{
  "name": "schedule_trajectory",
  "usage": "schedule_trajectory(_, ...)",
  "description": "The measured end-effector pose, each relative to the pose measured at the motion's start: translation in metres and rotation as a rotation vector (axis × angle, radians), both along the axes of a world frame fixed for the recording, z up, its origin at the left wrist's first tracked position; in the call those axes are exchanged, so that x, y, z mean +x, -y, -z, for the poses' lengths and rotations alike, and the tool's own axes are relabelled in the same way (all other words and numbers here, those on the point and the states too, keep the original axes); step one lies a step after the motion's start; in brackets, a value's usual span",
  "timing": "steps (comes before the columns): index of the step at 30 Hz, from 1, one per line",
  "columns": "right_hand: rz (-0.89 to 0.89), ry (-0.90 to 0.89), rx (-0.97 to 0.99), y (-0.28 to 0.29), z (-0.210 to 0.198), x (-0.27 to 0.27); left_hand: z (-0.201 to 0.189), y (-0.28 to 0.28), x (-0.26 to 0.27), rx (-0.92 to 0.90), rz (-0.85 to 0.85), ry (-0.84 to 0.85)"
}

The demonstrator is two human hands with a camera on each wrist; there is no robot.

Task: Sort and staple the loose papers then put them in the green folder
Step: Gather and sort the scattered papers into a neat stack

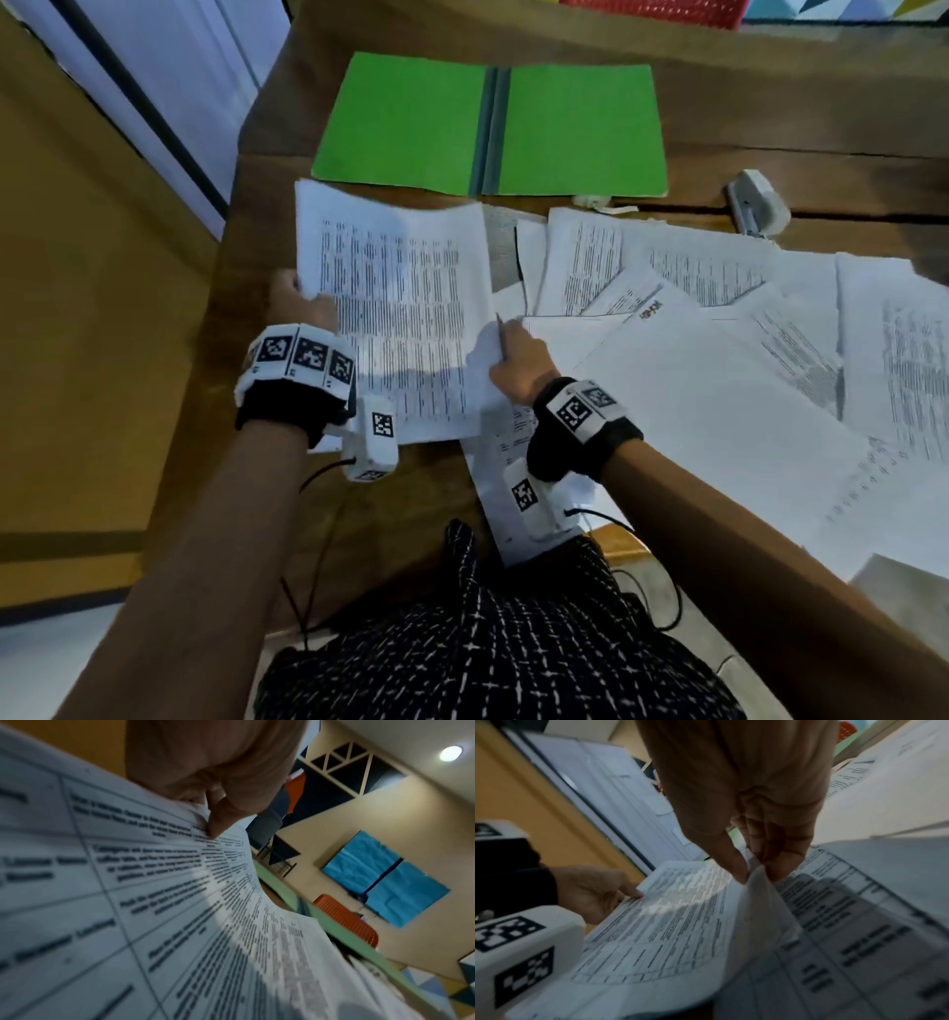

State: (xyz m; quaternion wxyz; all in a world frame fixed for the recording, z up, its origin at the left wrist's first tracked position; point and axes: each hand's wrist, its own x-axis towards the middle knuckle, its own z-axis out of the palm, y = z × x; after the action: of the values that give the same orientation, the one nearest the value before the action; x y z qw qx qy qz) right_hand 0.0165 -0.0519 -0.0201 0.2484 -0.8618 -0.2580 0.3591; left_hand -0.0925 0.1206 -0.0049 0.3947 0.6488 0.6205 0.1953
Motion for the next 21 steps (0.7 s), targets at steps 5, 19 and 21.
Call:
schedule_trajectory(5, -0.128, 0.029, -0.144, 0.002, 0.014, -0.01, 0.028, 0.01, -0.009, -0.14, 0.045, -0.192)
schedule_trajectory(19, -0.312, 0.328, -0.468, 0.14, 0.008, 0.042, 0.021, 0.103, 0.084, -0.114, 0.508, -0.305)
schedule_trajectory(21, -0.346, 0.379, -0.463, 0.153, 0.017, 0.037, 0.025, 0.124, 0.097, -0.239, 0.534, -0.329)
